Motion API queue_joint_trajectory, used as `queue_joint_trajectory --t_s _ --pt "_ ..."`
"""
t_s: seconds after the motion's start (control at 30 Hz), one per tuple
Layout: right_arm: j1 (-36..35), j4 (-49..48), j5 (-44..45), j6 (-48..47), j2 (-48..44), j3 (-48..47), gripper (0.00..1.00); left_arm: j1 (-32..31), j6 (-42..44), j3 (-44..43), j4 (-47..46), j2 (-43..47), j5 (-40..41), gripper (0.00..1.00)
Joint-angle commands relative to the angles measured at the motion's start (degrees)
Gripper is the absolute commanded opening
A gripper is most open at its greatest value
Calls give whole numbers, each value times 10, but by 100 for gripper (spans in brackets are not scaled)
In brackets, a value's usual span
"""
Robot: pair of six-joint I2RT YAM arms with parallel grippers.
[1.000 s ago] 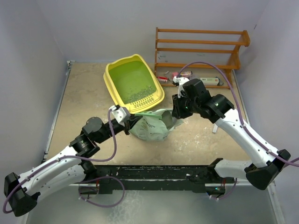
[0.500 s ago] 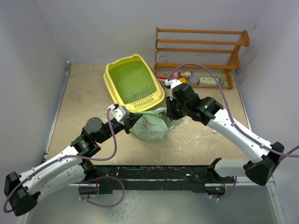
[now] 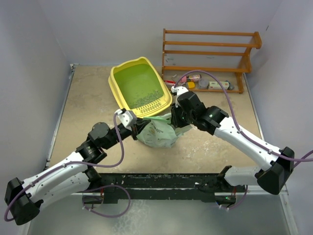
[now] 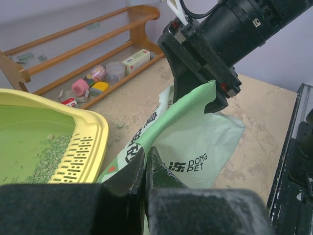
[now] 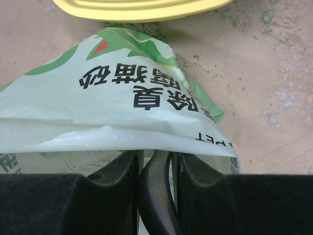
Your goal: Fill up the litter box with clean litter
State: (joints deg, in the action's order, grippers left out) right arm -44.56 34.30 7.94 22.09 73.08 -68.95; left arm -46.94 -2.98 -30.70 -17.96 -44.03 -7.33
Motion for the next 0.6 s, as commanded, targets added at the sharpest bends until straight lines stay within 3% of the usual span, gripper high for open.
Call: queue_joint_trajectory --t_s 0.0,0.57 --pt "-2 -9 26 2 18 25 0 -1 -9 -30 -45 -1 -12 0" --pt "-4 -76 1 42 35 88 0 0 -7 -41 -25 -16 -38 0"
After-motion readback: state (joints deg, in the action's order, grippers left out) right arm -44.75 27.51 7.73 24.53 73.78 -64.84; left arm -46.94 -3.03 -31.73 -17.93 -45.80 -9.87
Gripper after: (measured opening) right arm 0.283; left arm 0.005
